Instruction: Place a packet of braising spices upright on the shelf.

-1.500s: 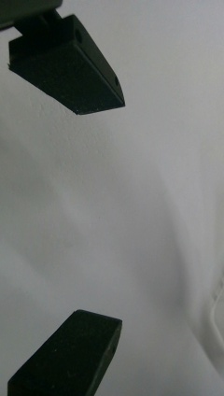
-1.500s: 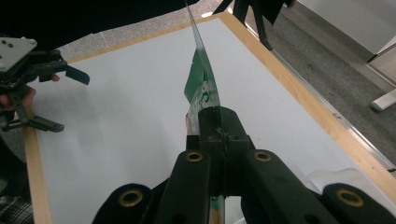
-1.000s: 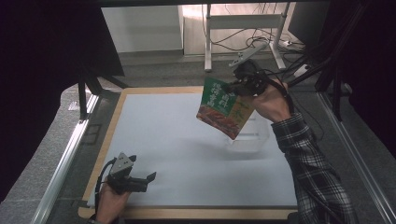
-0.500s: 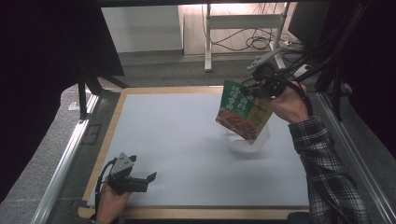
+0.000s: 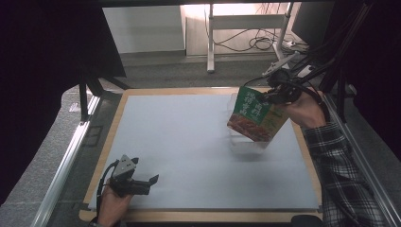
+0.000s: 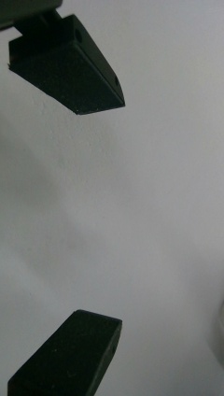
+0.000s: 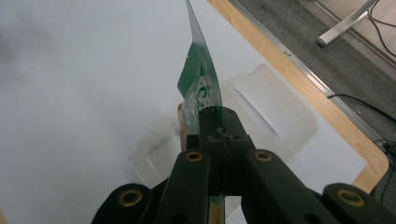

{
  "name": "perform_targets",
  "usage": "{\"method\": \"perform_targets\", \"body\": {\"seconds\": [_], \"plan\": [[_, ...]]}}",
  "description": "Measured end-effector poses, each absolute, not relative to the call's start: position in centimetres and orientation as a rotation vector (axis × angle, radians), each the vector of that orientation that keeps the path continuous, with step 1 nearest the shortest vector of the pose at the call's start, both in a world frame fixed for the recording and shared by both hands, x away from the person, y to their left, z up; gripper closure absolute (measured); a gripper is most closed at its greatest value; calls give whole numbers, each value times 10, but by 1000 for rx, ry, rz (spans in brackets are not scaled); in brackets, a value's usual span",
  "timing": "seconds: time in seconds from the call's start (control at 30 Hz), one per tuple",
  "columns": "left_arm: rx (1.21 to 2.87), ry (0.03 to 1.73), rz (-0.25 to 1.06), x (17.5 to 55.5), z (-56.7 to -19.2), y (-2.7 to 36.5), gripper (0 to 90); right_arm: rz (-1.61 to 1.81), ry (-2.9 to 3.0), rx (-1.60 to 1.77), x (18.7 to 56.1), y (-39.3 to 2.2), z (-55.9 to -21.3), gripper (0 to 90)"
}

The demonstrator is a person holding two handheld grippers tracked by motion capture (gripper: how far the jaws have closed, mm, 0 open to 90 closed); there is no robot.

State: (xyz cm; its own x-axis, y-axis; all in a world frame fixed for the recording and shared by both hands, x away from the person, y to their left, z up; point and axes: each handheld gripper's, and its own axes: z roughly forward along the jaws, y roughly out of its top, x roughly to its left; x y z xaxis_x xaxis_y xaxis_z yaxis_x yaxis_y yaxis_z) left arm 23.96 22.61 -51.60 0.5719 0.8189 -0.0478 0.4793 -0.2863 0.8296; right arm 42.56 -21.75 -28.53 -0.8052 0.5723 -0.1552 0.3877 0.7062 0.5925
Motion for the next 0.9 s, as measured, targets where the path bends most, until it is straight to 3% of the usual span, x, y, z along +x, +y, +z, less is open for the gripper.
{"method": "perform_targets", "body": {"seconds": [0.9], "plan": [[1949,1046,494,240,-517,225,0,696,2571,823,436,-216,-306,894]]}}
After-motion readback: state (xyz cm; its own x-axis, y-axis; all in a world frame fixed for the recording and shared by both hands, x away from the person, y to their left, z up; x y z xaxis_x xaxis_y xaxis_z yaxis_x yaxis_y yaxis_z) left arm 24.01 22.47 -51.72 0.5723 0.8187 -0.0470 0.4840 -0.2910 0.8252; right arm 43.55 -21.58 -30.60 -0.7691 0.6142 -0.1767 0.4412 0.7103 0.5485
